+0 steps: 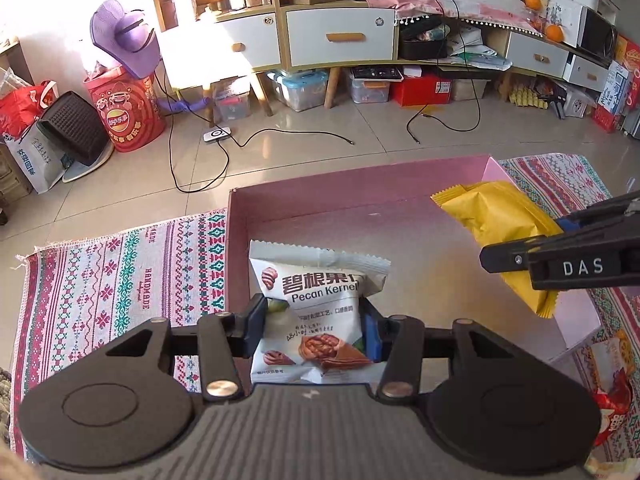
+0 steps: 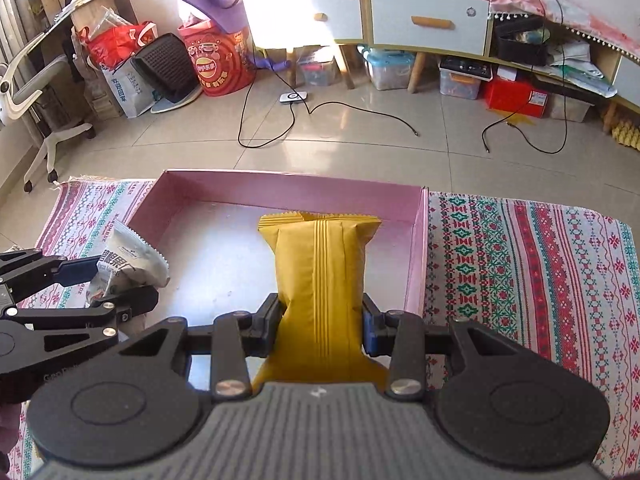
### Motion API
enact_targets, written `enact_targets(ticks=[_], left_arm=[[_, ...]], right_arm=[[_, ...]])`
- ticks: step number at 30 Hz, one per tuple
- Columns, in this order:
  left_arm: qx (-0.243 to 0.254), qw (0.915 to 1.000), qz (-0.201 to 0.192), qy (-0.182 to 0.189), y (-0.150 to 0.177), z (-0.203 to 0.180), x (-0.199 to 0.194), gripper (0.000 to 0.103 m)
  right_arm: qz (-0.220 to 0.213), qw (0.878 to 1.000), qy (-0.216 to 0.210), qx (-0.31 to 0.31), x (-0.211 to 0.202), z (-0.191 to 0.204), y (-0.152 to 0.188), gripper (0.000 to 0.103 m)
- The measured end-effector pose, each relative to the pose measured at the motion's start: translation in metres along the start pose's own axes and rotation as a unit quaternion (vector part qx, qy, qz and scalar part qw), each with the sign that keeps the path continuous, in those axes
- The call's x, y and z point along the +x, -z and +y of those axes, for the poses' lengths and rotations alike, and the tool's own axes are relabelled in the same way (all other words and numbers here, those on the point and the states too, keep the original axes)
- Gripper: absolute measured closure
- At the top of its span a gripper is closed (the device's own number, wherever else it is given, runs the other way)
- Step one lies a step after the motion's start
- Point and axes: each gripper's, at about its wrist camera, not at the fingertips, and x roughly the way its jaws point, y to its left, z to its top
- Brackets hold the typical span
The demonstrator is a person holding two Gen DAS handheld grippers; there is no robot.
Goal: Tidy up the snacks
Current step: 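Carry both packets over the tray and open both tools to drop them, then withdraw both tools from the tray toward the remaining snacks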
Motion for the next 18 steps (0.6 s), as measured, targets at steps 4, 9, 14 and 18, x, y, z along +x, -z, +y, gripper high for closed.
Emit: enact_targets(ticks=[4,9,14,18], left_arm=[[-0.008,0.9999,0.008,0.000,0.004,0.004,0.011,0.048],[-0.007,0.9999,0.008,-0.002,0.008,0.002,0.014,0.048],[0.000,0.9999,0.010,-0.002,0.006,-0.002,0.010,0.044],[0.009,0.9999,-0.005,0.004,0.003,-0.006,-0.002,0.021]], right_arm=[[0.003,1.000,0.001,0.001,0.009,0.001,0.001,0.067],[0.005,1.000,0.008,-0.003,0.013,0.005,0.001,0.066],[-0.004,1.000,0.011,-0.005,0.008,0.008,0.001,0.058],[-0.016,1.000,0.009,-0.008,-0.003,0.009,0.000,0.035]])
